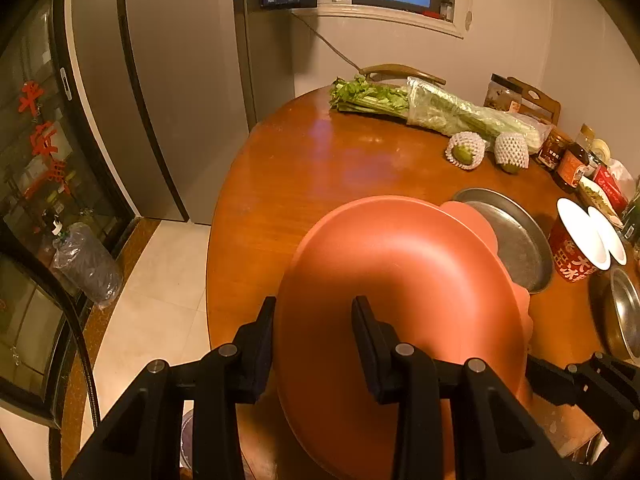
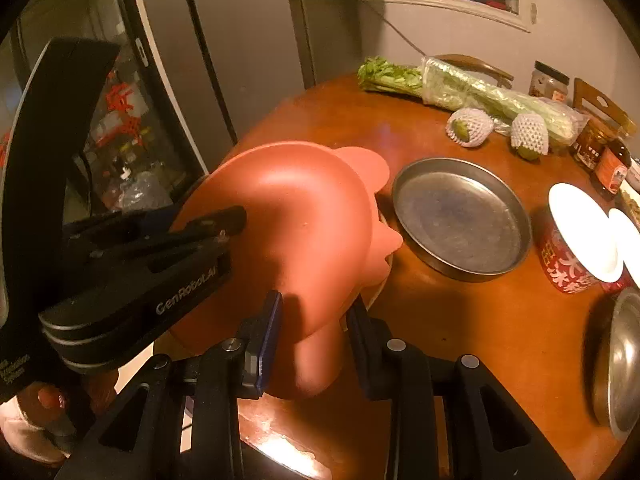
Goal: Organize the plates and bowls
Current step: 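Carry the orange plate with the left gripper over the shell plate, then lower the orange plate onto the shell plate and open the left gripper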
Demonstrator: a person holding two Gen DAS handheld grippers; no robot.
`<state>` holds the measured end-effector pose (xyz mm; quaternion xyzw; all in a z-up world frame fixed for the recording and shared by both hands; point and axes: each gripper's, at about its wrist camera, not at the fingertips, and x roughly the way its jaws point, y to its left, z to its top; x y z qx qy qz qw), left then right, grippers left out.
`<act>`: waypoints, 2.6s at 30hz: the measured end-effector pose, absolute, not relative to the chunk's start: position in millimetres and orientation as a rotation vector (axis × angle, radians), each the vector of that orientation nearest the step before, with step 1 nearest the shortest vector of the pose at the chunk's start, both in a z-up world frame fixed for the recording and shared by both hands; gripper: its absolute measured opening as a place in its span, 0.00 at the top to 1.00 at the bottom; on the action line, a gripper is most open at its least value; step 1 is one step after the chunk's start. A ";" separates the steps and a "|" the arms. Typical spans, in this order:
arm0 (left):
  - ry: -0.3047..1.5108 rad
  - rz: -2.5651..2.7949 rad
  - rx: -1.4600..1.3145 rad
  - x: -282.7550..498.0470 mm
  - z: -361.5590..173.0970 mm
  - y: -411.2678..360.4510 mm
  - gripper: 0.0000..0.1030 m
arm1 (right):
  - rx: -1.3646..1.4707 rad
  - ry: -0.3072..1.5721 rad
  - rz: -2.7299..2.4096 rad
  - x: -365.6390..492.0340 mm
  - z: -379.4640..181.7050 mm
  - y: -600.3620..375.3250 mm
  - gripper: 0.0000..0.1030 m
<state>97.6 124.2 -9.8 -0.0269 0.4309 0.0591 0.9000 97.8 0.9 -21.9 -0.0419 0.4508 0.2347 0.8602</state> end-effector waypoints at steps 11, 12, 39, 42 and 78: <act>0.912 0.137 -0.057 106.2 -18.6 127.1 0.64 | -0.101 0.968 0.518 104.0 -26.0 4.0 0.65; 0.914 0.142 -0.054 106.9 -19.1 126.7 0.64 | -0.098 0.970 0.519 104.7 -25.8 3.1 0.65; 0.888 0.165 -0.094 94.8 -3.7 128.1 0.64 | -0.129 0.916 0.559 84.2 -13.6 -7.3 0.50; 0.879 0.163 -0.091 91.8 1.3 124.0 0.64 | -0.119 0.906 0.555 80.5 -9.9 -13.3 0.50; 0.811 -0.038 0.024 119.4 52.3 18.2 0.55 | 0.100 0.814 0.304 88.4 13.5 -136.4 0.45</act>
